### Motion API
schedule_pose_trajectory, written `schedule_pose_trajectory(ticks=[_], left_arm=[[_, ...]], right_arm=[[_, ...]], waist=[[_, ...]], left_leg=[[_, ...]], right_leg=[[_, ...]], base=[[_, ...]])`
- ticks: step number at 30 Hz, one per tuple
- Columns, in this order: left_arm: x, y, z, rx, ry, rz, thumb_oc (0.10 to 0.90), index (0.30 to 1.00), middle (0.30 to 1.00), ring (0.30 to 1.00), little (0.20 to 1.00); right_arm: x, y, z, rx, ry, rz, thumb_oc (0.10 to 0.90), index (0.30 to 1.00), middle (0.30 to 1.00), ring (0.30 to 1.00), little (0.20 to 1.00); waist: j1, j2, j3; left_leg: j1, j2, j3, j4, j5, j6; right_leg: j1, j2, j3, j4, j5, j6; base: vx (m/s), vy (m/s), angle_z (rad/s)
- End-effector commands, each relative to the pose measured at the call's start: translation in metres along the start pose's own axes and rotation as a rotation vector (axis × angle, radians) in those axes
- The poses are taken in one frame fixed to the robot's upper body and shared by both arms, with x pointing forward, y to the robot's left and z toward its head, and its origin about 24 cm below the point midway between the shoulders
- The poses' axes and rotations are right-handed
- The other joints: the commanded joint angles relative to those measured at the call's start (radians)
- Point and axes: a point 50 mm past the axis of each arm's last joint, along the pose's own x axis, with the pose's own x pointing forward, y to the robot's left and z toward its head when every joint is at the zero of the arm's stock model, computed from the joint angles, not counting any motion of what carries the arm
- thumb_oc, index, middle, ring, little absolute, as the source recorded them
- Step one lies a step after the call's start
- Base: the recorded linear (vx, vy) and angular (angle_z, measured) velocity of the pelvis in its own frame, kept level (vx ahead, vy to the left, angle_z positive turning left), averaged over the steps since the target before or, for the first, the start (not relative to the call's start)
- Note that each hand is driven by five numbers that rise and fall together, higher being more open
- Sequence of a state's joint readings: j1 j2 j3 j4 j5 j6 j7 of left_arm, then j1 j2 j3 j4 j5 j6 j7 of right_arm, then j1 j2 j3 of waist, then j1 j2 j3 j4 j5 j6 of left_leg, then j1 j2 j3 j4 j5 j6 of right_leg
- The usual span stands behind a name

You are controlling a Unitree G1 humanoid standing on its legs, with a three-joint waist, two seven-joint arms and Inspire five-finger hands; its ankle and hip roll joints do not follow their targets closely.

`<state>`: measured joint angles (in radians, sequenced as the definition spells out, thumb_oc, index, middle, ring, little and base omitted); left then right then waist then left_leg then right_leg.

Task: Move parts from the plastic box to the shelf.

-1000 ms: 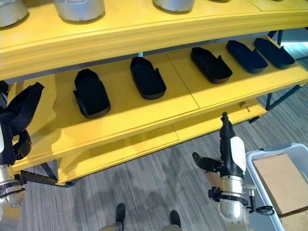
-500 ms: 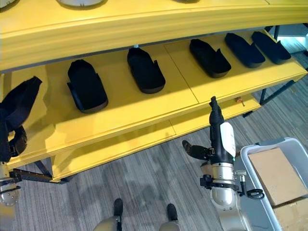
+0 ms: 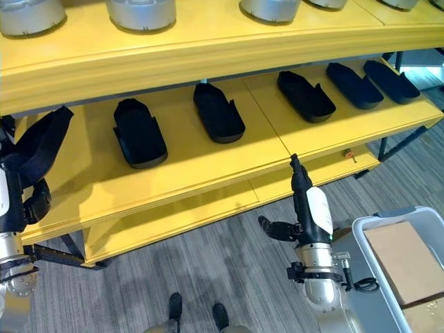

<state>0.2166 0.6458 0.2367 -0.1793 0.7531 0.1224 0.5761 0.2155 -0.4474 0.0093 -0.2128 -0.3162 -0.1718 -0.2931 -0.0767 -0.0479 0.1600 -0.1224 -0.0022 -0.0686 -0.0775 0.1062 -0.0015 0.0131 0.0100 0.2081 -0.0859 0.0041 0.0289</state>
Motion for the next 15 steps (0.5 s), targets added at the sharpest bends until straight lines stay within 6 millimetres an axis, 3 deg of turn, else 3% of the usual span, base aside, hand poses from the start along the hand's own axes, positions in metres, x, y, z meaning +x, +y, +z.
schedule_pose_trajectory(ticks=[1, 5, 8, 9, 10, 12, 14, 15], left_arm=[[0.03, 0.036, 0.013, -0.016, -0.089, 0.25, 0.4, 0.3, 0.3, 0.3, 0.3], [0.027, 0.032, 0.013, -0.034, -0.08, 0.227, 0.4, 0.3, 0.3, 0.3, 0.3], [0.03, 0.03, 0.02, -0.067, -0.092, 0.228, 0.4, 0.3, 0.3, 0.3, 0.3], [0.029, 0.029, 0.02, -0.076, -0.088, 0.225, 0.4, 0.3, 0.3, 0.3, 0.3], [0.028, 0.029, 0.02, -0.083, -0.081, 0.226, 0.4, 0.3, 0.3, 0.3, 0.3], [0.028, 0.028, 0.02, -0.098, -0.07, 0.236, 0.4, 0.3, 0.3, 0.3, 0.3], [0.029, 0.028, 0.023, -0.124, -0.065, 0.256, 0.4, 0.3, 0.3, 0.3, 0.3], [0.03, 0.027, 0.025, -0.135, -0.067, 0.256, 0.4, 0.3, 0.3, 0.3, 0.3]], right_arm=[[0.018, -0.03, 0.027, -0.042, -0.196, -0.141, 0.9, 1.0, 1.0, 1.0, 1.0], [0.018, -0.032, 0.028, -0.044, -0.205, -0.145, 0.9, 1.0, 1.0, 1.0, 1.0], [0.021, -0.039, 0.034, -0.065, -0.252, -0.146, 0.9, 1.0, 1.0, 1.0, 1.0], [0.022, -0.04, 0.034, -0.069, -0.255, -0.146, 0.9, 1.0, 1.0, 1.0, 1.0], [0.021, -0.042, 0.033, -0.076, -0.251, -0.152, 0.9, 1.0, 1.0, 1.0, 1.0], [0.02, -0.046, 0.028, -0.085, -0.227, -0.181, 0.9, 1.0, 1.0, 1.0, 1.0], [0.015, -0.049, 0.022, -0.074, -0.191, -0.232, 0.9, 1.0, 1.0, 1.0, 1.0], [0.013, -0.05, 0.02, -0.072, -0.178, -0.251, 0.9, 1.0, 1.0, 1.0, 1.0]], waist=[[-0.019, 0.021, -0.111], [-0.019, 0.024, -0.099], [-0.024, 0.023, -0.043], [-0.026, 0.023, -0.041], [-0.031, 0.018, -0.037], [-0.048, 0.011, -0.037], [-0.066, 0.009, -0.039], [-0.076, 0.015, -0.043]], left_leg=[[0.049, -0.028, 0.029, 0.031, -0.109, 0.022], [0.044, -0.025, 0.012, 0.058, -0.112, 0.012], [-0.043, -0.057, 0.003, 0.253, -0.143, -0.023], [-0.052, -0.047, 0.008, 0.275, -0.153, -0.028], [-0.065, -0.024, 0.032, 0.287, -0.148, -0.031], [-0.084, 0.072, 0.088, 0.259, -0.116, -0.038], [-0.104, 0.177, 0.128, 0.187, -0.027, -0.067], [-0.102, 0.206, 0.138, 0.129, 0.016, -0.085]], right_leg=[[-0.047, 0.059, 0.034, 0.05, -0.049, 0.008], [-0.042, 0.061, 0.01, 0.057, -0.064, -0.004], [-0.063, 0.04, -0.046, 0.103, -0.083, -0.024], [-0.069, 0.038, -0.058, 0.112, -0.086, -0.028], [-0.068, 0.03, -0.065, 0.114, -0.086, -0.029], [-0.065, 0.008, -0.094, 0.115, -0.089, -0.028], [-0.057, -0.014, -0.127, 0.105, -0.097, -0.021], [-0.061, -0.013, -0.144, 0.103, -0.101, -0.02]], base=[[0.02, -0.094, 0.25], [0.0, -0.089, 0.2], [-0.16, -0.106, 0.55], [-0.07, -0.058, 0.79], [-0.05, -0.03, 0.93], [-0.03, -0.008, 0.98], [-0.01, -0.005, 0.83], [0.1, 0.022, 0.96]])
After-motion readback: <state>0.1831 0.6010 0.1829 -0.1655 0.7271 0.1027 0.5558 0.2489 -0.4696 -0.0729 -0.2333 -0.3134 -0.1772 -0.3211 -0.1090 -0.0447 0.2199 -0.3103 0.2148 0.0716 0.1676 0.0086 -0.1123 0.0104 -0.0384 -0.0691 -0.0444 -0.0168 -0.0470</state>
